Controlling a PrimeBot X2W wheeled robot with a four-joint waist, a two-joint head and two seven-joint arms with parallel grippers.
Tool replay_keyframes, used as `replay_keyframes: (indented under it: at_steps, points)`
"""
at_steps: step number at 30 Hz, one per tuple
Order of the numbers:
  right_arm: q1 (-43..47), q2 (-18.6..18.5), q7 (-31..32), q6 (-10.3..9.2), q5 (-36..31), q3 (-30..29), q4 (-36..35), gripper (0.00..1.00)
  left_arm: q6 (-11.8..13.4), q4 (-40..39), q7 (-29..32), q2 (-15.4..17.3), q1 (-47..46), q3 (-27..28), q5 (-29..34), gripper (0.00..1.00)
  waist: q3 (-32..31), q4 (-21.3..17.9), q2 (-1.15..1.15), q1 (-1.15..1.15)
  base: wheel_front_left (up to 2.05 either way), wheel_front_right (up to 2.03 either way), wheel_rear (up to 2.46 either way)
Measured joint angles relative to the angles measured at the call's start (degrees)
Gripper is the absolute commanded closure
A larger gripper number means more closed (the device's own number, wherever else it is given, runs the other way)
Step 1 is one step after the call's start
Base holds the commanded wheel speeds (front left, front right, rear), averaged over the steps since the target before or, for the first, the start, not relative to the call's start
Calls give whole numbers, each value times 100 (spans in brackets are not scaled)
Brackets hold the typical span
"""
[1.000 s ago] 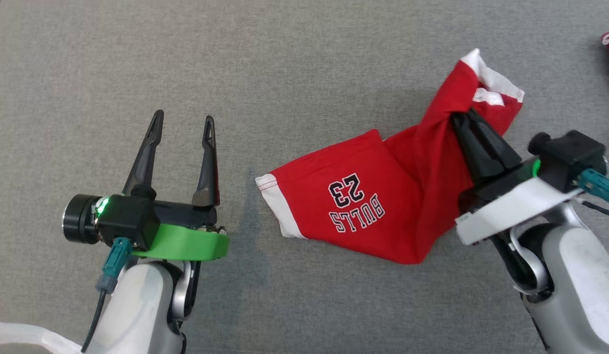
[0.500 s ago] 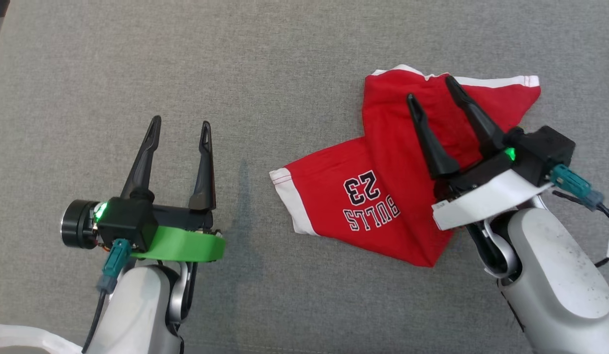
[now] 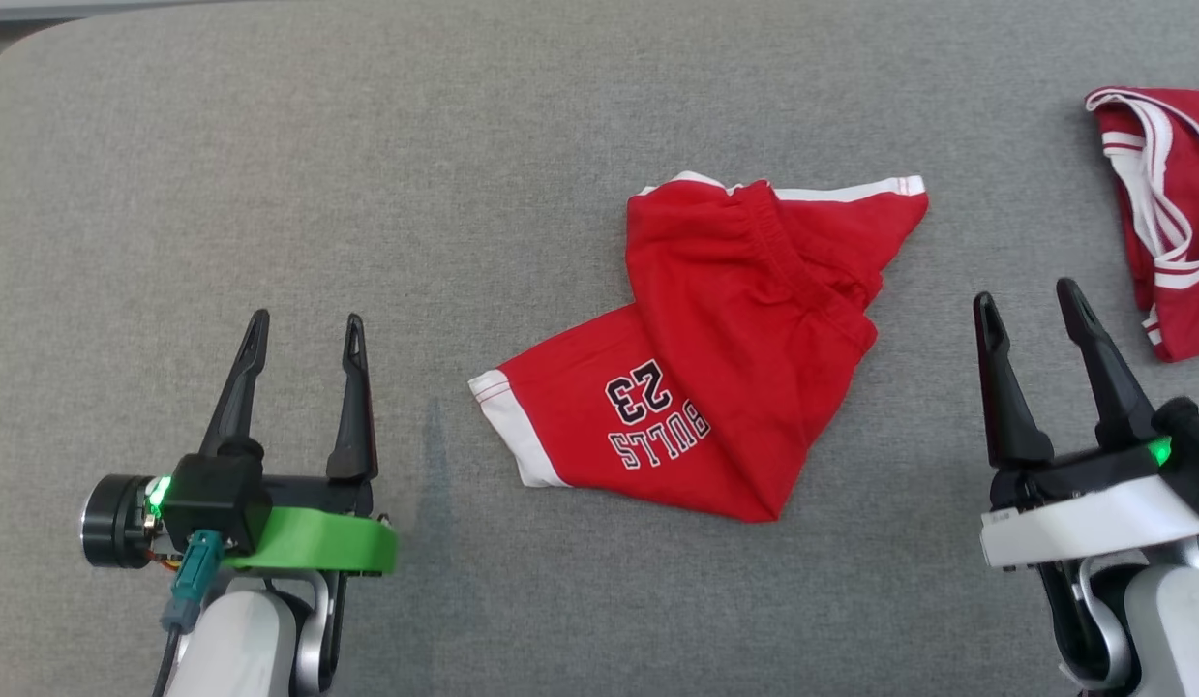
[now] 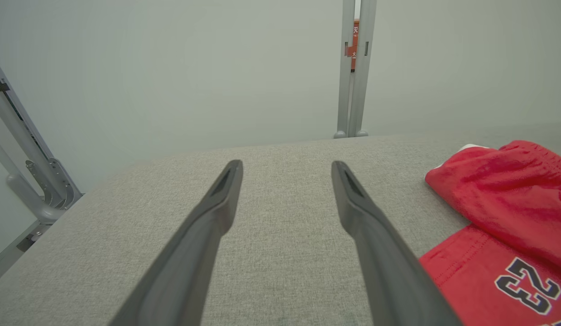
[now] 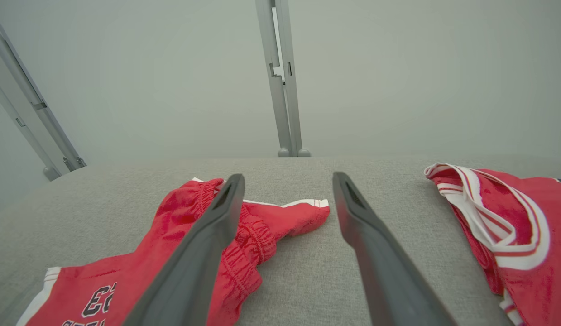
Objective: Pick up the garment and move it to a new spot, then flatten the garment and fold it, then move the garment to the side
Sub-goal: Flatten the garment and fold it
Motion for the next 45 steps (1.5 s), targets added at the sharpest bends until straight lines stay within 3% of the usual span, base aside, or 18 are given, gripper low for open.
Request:
replay_keyframes:
  at_steps: [11,22,30,39,40,41,42,45]
  points:
    - [697,301,214,0,-60,-175,-385,0,102,-55,43,78,386,4,-20,0,-435,-301,0,0,0,0,0]
    - [705,256,377,0,-91,-187,-410,0,145,-194,94,105,400,-49,-37,0,-396,-313,0,0,0,0,0]
    - [496,76,542,0,129,367,364,0,58,-187,86,69,-14,-196,-36,0,-75,-125,0,0,0,0,0]
    - [-252,79,314,0,445,918,1411,0,-43,34,33,-111,-267,-368,-35,0,237,268,0,0,0,0,0]
    - [-316,76,289,0,479,953,1479,53,-52,57,33,-123,-285,-378,-35,0,264,303,0,0,0,0,0]
    - [-372,64,252,0,501,981,1544,67,-62,77,31,-132,-302,-380,-34,0,288,335,0,0,0,0,0]
    - [-396,49,232,0,533,1001,1578,100,-62,85,20,-136,-307,-379,-33,0,304,356,0,0,0,0,0]
    - [-411,2,62,0,579,1017,1611,100,-60,109,15,-140,-309,-364,-16,0,328,389,0,0,0,0,0]
